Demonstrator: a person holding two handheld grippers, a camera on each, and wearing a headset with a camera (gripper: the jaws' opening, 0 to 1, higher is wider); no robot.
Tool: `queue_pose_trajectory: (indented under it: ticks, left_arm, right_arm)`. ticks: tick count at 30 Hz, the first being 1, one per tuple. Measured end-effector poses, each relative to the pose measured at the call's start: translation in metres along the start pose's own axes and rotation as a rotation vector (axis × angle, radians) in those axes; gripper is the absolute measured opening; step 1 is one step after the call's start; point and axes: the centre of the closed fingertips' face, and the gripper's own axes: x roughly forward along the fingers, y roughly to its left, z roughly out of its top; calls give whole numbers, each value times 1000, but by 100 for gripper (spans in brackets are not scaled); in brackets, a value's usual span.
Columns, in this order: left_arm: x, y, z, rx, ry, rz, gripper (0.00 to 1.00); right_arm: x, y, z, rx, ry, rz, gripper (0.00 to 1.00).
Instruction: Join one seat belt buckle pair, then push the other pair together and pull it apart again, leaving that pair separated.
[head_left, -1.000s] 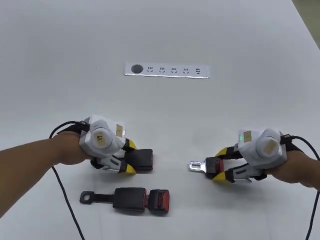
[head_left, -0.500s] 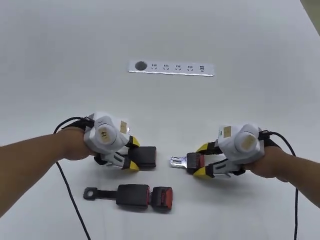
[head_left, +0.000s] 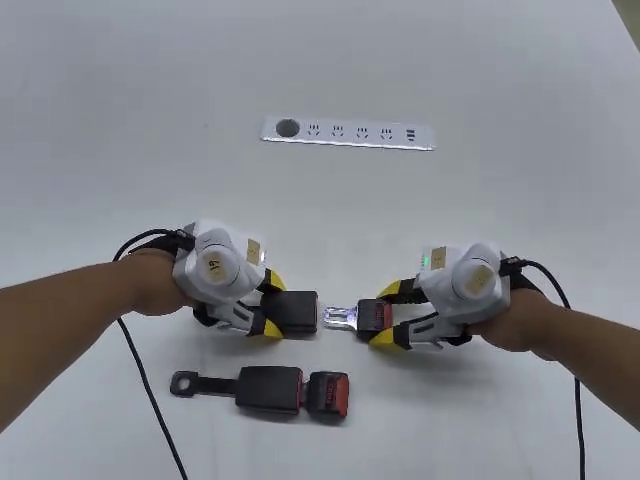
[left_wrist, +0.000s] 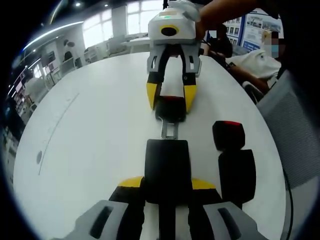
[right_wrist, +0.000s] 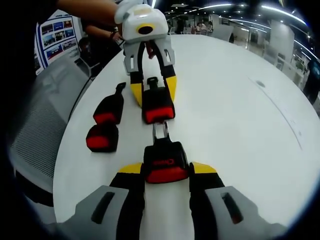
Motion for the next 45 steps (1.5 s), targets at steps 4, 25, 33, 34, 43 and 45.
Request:
queue_pose_trajectory:
  ticks: [4,25,33,34,43,45]
  left_arm:
    - [0,-1,1,7,5,-3,33]
    - [4,-1,3,26,14,-28,33]
    - [4,-1,5,57,26,-42,33]
    - [4,-1,5,61,33,-44,33]
    - [4,0,5,57,30,-47,33]
    - [4,0,5,57,31,-49,33]
  right_arm:
    - [5,1,6,1,-10,5,34]
    - [15,4,14,25,-45,-15,34]
    - [23,9,23,32,-59,-15,33]
    - [23,6,24,31,-57,-16,33]
    - [26,3,25,64,-73,-38,33]
    - [26,3,26,68,-75,-43,33]
